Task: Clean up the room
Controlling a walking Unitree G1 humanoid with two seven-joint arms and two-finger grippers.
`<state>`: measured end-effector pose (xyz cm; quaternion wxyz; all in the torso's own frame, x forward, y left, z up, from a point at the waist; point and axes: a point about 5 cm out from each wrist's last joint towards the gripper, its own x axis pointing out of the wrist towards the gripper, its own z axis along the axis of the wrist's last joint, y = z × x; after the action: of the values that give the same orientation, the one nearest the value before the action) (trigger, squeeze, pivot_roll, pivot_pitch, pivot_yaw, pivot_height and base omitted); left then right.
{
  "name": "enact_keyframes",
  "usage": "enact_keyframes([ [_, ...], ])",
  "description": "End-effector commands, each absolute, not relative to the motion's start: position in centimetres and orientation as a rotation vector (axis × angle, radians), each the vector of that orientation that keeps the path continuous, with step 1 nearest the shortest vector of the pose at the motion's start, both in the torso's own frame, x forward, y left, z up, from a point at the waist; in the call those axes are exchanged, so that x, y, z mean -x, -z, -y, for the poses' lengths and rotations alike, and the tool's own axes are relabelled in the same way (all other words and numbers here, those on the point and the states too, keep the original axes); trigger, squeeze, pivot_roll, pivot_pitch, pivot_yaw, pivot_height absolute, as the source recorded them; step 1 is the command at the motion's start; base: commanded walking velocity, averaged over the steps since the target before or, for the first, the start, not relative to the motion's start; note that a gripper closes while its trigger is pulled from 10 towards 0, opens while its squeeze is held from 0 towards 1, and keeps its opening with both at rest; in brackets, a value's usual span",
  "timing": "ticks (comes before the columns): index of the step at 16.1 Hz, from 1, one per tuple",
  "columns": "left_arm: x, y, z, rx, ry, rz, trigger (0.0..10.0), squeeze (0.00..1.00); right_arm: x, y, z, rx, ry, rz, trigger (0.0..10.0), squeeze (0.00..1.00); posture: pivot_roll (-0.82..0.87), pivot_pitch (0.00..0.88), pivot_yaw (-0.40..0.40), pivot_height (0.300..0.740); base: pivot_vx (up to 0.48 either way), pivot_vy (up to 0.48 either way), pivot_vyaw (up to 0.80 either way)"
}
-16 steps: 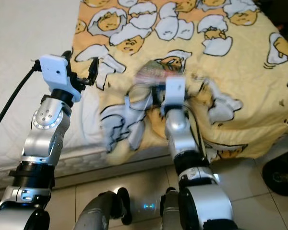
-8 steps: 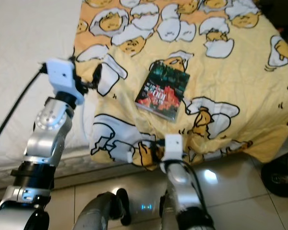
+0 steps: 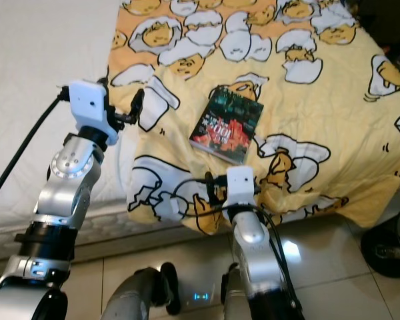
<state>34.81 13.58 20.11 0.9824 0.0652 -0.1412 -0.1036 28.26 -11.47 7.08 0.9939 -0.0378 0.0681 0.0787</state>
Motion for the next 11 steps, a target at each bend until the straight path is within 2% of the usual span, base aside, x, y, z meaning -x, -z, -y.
enact_keyframes([
  [1,-34.7,-19.7,-14.1,-0.123,0.201,0.266,10.0,0.00,-28.0,-7.2,11.4,0.128,-0.170,-0.128,10.0,0.00,-0.15,0.158,0.073,0.723,0.000,0.000,0.00],
  [3,-34.4,-19.4,-13.7,-0.106,0.216,0.257,10.0,0.00,-29.3,-7.4,12.4,0.403,-0.196,-0.077,10.0,0.00,-0.14,0.159,0.073,0.723,0.000,0.000,0.00],
  [5,-33.6,-18.5,-12.7,-0.120,0.253,0.234,10.0,0.00,-30.5,-7.6,13.7,0.562,-0.183,-0.066,10.0,0.00,-0.14,0.173,0.071,0.723,0.000,0.000,0.00],
  [11,-32.4,-17.5,-12.3,-0.098,0.266,0.190,10.0,0.00,-32.6,-8.0,15.0,0.660,-0.158,-0.060,10.0,0.00,-0.12,0.227,0.076,0.723,0.000,0.000,0.00],
])
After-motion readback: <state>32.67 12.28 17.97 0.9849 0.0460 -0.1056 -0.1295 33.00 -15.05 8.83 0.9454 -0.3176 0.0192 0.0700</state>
